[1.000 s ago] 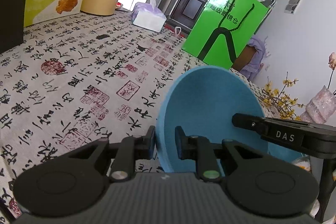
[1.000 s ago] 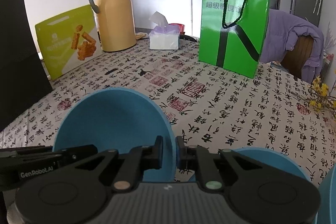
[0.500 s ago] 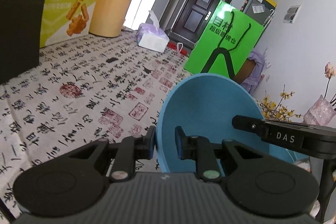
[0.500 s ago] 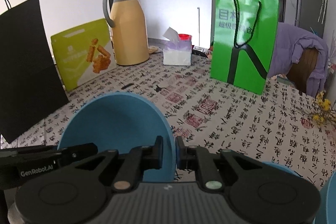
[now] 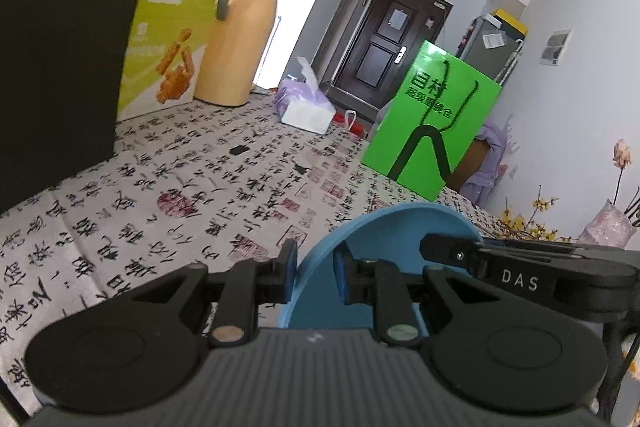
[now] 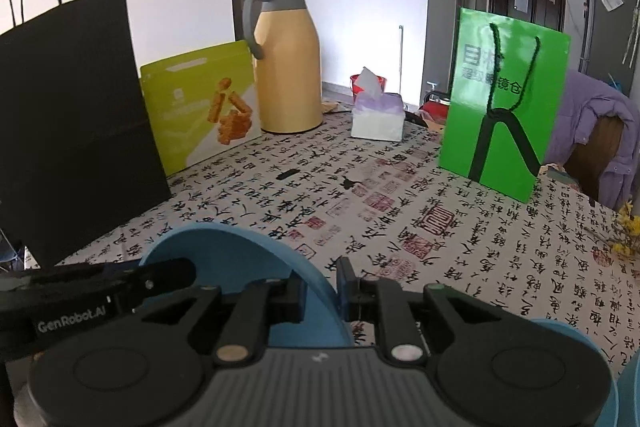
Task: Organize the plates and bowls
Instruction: 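Lift the held blue bowls and carry them toward the black bag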
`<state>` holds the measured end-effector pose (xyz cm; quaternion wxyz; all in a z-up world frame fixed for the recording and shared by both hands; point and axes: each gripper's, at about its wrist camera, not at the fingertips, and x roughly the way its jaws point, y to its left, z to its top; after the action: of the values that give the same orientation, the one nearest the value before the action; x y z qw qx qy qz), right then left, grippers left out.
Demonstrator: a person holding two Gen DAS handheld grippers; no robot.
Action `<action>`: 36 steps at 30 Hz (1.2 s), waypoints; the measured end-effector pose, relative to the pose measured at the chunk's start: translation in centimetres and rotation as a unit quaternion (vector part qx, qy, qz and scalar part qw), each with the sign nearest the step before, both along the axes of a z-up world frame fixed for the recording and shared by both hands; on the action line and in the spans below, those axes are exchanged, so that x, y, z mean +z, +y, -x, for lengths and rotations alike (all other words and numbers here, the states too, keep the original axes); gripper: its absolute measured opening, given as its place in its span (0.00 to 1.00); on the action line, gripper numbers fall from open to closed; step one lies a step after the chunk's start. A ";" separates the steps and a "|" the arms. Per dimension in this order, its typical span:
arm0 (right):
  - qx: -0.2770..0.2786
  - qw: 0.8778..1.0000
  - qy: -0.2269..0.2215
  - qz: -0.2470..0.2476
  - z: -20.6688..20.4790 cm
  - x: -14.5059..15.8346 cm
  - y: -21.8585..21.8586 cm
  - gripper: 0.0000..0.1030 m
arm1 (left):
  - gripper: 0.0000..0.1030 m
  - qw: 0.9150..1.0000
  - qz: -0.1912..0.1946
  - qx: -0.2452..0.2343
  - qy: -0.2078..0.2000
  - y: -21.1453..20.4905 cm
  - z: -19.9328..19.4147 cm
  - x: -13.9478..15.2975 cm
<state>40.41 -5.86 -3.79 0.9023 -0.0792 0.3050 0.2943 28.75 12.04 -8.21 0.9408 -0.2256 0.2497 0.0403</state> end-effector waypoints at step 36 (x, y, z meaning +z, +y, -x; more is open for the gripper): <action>-0.010 0.991 0.136 -0.013 -3.9 -5.4 0.5 0.12 | 0.11 0.996 0.048 0.035 0.074 4.8 -2.7 -3.8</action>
<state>44.33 -5.35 -9.18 0.8560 -0.0236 0.4220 0.2976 31.40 16.82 -12.05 0.9059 -0.2750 0.3125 0.0774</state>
